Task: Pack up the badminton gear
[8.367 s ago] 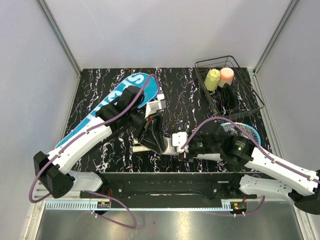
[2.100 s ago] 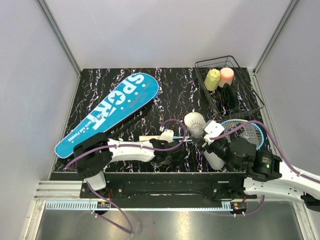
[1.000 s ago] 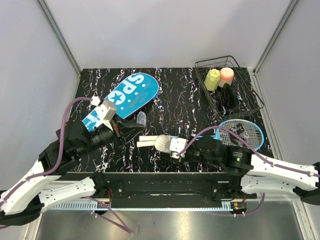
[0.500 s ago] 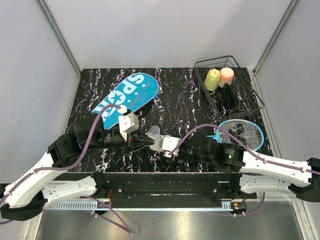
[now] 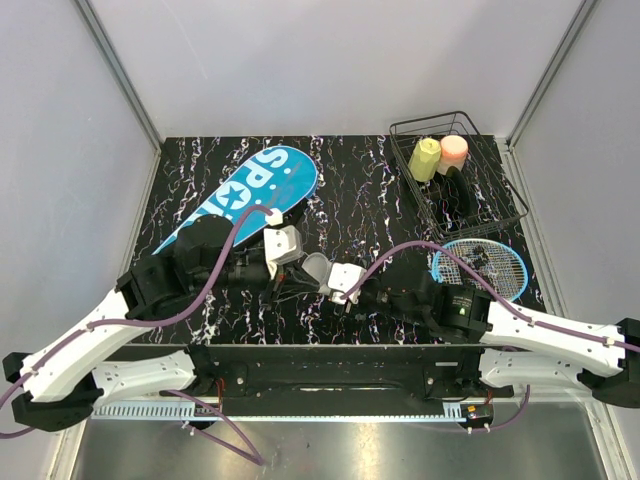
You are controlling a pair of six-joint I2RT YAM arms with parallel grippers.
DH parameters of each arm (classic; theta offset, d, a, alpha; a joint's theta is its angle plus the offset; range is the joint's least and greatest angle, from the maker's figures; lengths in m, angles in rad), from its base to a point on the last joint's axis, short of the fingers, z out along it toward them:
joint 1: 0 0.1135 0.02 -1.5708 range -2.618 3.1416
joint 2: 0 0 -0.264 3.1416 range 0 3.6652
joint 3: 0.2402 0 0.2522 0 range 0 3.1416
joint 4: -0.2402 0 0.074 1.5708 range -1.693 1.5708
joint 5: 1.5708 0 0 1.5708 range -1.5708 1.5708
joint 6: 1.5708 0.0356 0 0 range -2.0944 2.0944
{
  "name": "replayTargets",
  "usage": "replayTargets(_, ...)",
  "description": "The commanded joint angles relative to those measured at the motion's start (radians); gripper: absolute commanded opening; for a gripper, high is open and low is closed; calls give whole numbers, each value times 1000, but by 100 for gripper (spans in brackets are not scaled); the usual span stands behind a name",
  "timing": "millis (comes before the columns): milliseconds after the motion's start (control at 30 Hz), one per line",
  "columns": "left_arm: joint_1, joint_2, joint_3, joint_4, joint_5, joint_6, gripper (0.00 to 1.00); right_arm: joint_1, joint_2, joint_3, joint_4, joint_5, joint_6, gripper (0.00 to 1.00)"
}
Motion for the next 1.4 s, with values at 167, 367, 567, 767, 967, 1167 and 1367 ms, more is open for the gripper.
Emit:
replayTargets(167,1,36,87,-37,11,63,0,-5,-58,20,93,-12,-10,27)
replayTargets(367,1,69,124,-76,65,69,0,-5,-78,13,104,-2,-16,28)
replayTargets(567,1,96,161,-105,129,76,0,-5,-86,5,108,1,-21,31)
replayTargets(767,1,113,175,-136,184,85,0,-5,-99,-6,128,14,-16,33)
replayTargets(967,1,128,172,-139,223,79,0,-4,-110,-33,163,17,-24,34)
replayTargets(1167,1,138,172,-159,218,80,0,-5,-119,-47,183,26,-21,36)
replayTargets(1367,1,138,178,-189,235,80,0,-4,-135,-70,202,44,-19,36)
